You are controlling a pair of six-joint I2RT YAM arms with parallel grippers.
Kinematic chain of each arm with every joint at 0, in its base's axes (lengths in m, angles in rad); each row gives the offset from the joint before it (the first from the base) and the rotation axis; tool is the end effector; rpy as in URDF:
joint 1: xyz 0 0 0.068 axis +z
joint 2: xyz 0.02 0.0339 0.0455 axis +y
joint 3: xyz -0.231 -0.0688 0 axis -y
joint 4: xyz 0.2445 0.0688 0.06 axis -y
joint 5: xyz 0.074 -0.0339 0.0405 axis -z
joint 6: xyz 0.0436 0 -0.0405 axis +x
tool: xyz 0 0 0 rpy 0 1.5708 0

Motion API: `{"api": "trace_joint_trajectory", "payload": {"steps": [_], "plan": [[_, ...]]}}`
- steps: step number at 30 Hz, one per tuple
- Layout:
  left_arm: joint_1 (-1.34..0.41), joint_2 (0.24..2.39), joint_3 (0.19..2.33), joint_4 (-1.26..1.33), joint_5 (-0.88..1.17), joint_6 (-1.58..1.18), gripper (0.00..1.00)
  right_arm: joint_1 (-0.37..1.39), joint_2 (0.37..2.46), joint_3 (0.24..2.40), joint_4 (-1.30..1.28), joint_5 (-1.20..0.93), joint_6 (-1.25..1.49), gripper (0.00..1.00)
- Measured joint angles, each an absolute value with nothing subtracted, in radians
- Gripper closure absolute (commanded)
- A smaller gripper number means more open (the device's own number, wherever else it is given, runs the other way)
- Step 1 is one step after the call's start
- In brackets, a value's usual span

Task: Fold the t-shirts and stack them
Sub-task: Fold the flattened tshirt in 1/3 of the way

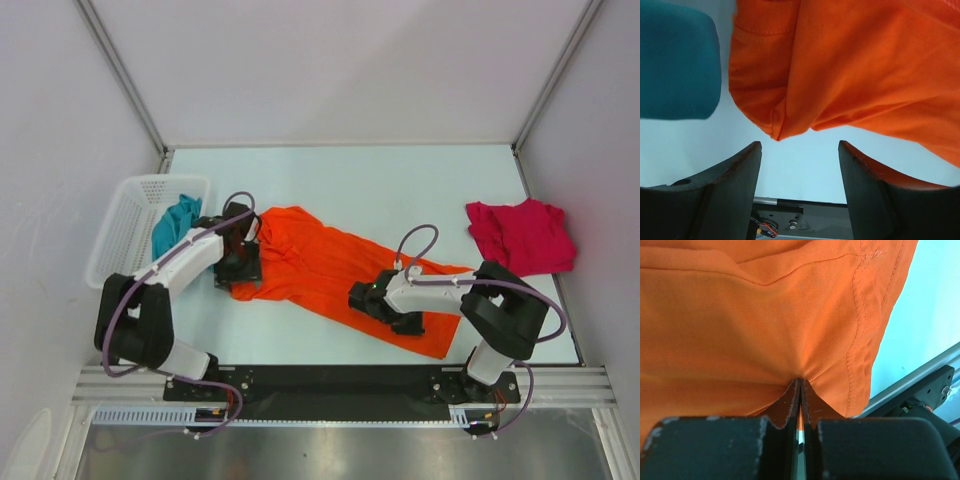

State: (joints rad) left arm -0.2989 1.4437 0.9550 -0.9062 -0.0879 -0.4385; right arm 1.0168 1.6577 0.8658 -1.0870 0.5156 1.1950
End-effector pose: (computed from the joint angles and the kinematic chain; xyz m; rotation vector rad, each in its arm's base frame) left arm 0.2451 -0.0715 0.1652 -0.2169 2.9379 0.0272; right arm 0.1343 0.1763 0.1051 0.1317 2.7310 -0.7021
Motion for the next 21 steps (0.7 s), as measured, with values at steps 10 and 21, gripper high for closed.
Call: {"api": "trace_joint_trajectory", "payload": {"steps": [10,21], "plan": [[-0.280,1.625,1.027,-0.854,-0.120,-0.378,0.39,1.018,1.676,0.881,-1.115,0.509,1.201,0.95],[-0.229,1.658,1.026,-0.836,-0.047,-0.339,0.94,0.995,1.667,0.905,-1.161,0.509,1.196,0.95]]}}
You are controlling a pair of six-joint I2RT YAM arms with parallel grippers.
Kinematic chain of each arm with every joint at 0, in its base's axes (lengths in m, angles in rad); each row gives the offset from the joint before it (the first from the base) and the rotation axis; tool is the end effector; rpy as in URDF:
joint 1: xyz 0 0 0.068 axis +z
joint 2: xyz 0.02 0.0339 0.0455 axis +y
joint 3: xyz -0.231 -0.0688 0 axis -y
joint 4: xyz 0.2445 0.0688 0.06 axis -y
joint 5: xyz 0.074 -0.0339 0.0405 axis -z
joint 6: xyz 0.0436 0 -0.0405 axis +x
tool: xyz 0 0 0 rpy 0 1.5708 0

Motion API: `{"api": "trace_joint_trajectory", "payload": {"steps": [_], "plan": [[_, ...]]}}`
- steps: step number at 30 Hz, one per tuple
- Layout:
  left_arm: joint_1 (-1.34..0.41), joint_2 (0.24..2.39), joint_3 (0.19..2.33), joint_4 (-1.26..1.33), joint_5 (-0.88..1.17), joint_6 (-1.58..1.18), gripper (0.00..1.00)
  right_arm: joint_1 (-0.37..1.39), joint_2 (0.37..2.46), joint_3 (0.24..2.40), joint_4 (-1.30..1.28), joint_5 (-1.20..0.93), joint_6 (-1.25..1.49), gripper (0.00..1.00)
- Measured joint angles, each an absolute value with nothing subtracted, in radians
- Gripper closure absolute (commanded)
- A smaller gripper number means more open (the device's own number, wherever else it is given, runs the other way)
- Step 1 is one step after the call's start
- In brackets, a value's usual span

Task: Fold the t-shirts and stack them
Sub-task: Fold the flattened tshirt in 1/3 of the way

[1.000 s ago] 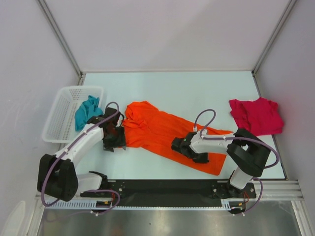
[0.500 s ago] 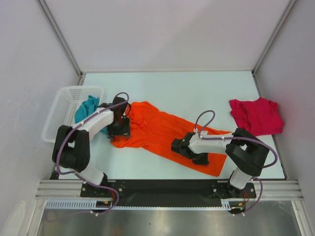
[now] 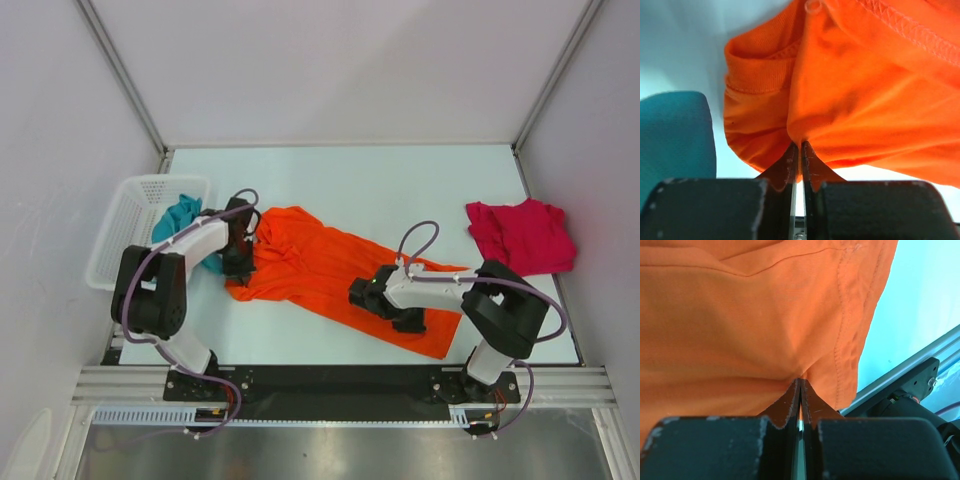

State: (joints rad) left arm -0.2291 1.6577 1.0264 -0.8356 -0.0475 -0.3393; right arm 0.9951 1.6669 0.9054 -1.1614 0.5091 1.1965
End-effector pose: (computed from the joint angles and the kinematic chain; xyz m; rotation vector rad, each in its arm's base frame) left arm 0.2781 -0.0627 0.1308 -0.1705 3.0237 0.0249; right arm 0.1386 0.1746 0.1130 0.1497 2.7471 -0.7618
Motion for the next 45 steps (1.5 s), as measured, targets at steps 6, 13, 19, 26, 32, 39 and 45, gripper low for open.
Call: {"api": "trace_joint_trajectory", "payload": {"steps": [6,13,19,26,32,39,45], "plan": [[-0.229,1.568,0.986,-0.868,-0.029,-0.342,1.00,0.986,1.628,0.906,-1.175,0.514,1.193,0.96],[-0.229,1.404,0.935,-0.958,-0.023,-0.353,1.00,0.984,1.618,0.905,-1.173,0.515,1.185,0.95],[-0.245,1.294,0.900,-1.040,-0.021,-0.382,1.00,0.984,1.601,0.905,-1.173,0.516,1.177,0.95],[-0.308,1.211,0.827,-1.088,-0.015,-0.439,1.00,0.984,1.567,0.905,-1.174,0.519,1.177,0.95],[-0.358,1.133,0.803,-1.152,0.003,-0.490,1.00,0.984,1.563,0.898,-1.174,0.525,1.177,0.95],[-0.360,1.027,0.776,-1.216,-0.006,-0.527,0.79,0.987,1.559,0.897,-1.174,0.527,1.175,0.95],[-0.360,1.034,0.772,-1.237,-0.024,-0.546,0.15,1.004,1.557,0.897,-1.183,0.529,1.179,0.89]]}}
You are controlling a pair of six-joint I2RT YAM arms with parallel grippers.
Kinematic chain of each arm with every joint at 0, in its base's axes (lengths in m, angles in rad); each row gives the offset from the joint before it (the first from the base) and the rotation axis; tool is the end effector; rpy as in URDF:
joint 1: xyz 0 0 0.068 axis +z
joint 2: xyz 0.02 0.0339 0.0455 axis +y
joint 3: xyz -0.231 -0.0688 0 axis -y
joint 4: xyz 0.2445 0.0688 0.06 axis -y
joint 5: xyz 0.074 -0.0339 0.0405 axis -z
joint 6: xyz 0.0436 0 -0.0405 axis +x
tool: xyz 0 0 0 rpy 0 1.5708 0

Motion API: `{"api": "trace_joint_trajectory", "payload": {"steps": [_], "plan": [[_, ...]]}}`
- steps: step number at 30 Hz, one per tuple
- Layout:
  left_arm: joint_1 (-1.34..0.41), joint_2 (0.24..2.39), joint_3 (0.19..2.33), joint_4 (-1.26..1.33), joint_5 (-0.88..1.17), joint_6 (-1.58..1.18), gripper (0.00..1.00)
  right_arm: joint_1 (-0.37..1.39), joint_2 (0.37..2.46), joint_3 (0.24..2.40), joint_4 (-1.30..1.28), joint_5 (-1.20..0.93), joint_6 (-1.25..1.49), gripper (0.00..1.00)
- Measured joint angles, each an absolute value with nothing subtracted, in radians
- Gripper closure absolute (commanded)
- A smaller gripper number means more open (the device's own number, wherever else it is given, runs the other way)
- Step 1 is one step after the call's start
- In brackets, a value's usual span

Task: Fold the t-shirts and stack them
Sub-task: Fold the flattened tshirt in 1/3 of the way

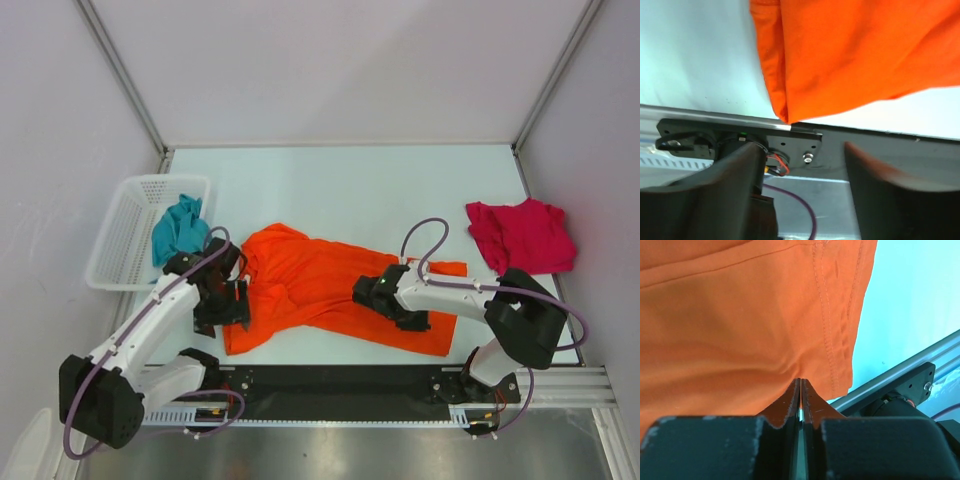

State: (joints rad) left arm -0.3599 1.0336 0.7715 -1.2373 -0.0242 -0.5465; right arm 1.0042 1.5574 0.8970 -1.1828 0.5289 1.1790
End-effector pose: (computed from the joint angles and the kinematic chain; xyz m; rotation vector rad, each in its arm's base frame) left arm 0.1519 -0.0560 0.1893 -0.2870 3.0533 -0.0146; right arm 0.1349 0.1711 0.1344 0.1368 2.7165 -0.6699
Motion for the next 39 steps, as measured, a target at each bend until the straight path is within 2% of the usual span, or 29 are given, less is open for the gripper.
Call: {"api": "trace_joint_trajectory", "payload": {"steps": [2,8,15,20,26,39], "plan": [[-0.361,1.049,0.789,-1.242,-0.037,-0.552,0.12,1.006,1.557,0.897,-1.188,0.529,1.180,0.87],[-0.361,1.148,0.929,-1.210,-0.069,-0.549,0.11,1.006,1.559,0.894,-1.192,0.529,1.186,0.82],[-0.361,1.293,0.982,-1.097,-0.066,-0.525,0.11,0.991,1.616,0.902,-1.193,0.536,1.195,0.79],[-0.363,1.370,1.028,-1.049,-0.060,-0.503,0.11,0.906,1.720,1.034,-1.177,0.569,1.136,0.78],[-0.364,1.408,1.052,-1.004,-0.059,-0.476,0.11,0.851,1.835,1.177,-1.149,0.636,1.068,0.77],[-0.364,1.427,1.051,-0.968,-0.049,-0.451,0.11,0.784,1.897,1.190,-1.130,0.675,0.993,0.78]]}}
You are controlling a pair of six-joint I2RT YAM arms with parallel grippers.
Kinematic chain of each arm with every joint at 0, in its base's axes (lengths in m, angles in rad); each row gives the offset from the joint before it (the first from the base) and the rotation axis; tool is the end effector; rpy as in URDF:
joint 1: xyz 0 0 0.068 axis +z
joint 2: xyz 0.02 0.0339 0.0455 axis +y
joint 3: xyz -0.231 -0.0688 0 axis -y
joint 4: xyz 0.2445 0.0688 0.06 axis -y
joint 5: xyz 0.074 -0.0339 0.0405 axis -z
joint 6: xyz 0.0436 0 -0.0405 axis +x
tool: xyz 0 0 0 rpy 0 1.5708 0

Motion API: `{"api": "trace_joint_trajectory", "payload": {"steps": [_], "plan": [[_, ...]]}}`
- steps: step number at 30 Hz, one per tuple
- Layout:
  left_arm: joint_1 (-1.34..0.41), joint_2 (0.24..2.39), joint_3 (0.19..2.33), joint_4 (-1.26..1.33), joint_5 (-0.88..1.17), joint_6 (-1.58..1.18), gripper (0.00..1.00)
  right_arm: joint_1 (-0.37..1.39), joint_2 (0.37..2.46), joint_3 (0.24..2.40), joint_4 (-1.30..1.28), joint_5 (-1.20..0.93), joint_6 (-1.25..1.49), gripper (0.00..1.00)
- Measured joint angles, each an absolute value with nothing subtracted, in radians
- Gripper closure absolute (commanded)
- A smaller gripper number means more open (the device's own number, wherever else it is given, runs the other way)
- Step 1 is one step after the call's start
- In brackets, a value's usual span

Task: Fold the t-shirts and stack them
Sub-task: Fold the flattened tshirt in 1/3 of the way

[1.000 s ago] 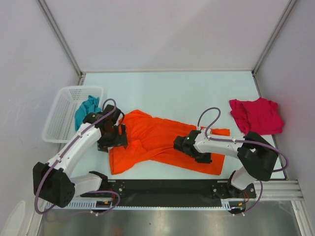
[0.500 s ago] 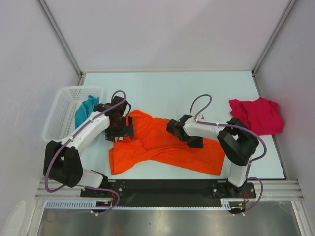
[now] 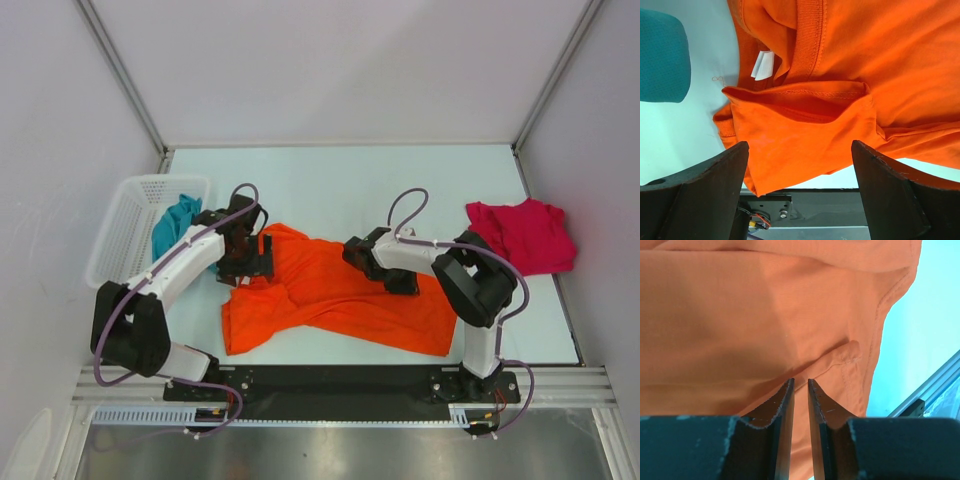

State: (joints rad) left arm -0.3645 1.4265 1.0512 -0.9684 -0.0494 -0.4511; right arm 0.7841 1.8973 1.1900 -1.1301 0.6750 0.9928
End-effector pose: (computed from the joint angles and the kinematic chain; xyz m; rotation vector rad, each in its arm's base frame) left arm 0.2462 -0.0916 0.1938 -0.1343 2.9098 -0.0657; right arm 0.2249 0.1858 0.1148 0.1519 2.6476 -0.8619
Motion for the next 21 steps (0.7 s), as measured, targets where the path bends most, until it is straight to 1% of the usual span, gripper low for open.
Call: {"api": "trace_joint_trajectory", "payload": {"steps": [9,12,13,16,21], "plan": [[-0.364,1.432,1.051,-0.966,-0.049,-0.442,0.11,0.783,1.911,1.179,-1.098,0.675,0.989,0.79],[-0.364,1.433,1.051,-0.966,-0.049,-0.437,0.11,0.783,1.911,1.160,-1.093,0.674,0.990,0.83],[-0.364,1.433,1.050,-0.965,-0.049,-0.435,0.11,0.783,1.911,1.154,-1.092,0.673,0.989,0.89],[-0.364,1.434,1.047,-0.962,-0.049,-0.435,0.11,0.783,1.910,1.135,-1.085,0.674,0.988,1.00],[-0.364,1.435,1.044,-0.951,-0.049,-0.433,0.11,0.784,1.876,1.102,-1.057,0.671,0.982,1.00]]}}
